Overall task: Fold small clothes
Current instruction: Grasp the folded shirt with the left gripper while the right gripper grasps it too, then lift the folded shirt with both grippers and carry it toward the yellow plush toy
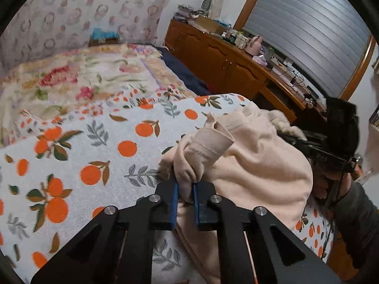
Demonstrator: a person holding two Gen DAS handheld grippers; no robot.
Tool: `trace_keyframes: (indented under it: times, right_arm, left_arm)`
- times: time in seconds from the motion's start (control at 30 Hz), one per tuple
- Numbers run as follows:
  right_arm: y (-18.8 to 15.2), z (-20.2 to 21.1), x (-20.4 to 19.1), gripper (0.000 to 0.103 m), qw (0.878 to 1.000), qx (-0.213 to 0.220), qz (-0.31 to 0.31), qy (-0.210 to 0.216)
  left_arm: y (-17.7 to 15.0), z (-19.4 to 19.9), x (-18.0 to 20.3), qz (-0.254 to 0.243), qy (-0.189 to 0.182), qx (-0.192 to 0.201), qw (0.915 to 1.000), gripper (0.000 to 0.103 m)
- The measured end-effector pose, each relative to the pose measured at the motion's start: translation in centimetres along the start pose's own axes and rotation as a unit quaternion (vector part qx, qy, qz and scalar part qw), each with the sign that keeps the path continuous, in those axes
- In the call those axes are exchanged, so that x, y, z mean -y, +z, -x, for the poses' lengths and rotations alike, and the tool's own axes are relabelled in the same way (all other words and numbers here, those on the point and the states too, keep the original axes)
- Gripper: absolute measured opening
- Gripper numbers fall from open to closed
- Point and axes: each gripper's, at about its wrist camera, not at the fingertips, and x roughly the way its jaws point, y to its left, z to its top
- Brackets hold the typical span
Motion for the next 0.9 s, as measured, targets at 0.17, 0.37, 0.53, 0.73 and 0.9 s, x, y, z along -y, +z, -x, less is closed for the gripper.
trace_keyframes:
  times: [0.17,0.37,0.53,0.73,0.9]
  right_arm:
    - [1.2,2.6,-2.1,0.013,0.998,0.046,0.036,-0.016]
    - [3.5,5.0,-5.9,0.012,0.993,0.093,0.073,-0.007]
    - [5.1,4.5,-10.3,0.012,0.987,0.118,0.105,0.028]
    - [7.4,-0.4,-16.8,0.012,0.98,0.105,0.147,0.087]
    - [11.0,-6.3,-21.6,0.012,0.97,0.09,0.186,0.124]
  left_arm:
    - [0.0,4.6,1.3,-0.009,-0.006,0.054,0.9985,0.01]
    - [-1.2,11.4,1.2,-0.011,0.01,0.115,0.9932,0.01]
    - [-4.8,17.9,-1.5,0.016,0.044,0.167,0.9849,0.01]
    - [-9.1,23.8,-5.8,0.057,0.096,0.203,0.9728,0.01]
    - [-12.3,26.6,-10.2,0.107,0.14,0.225,0.9583,0.01]
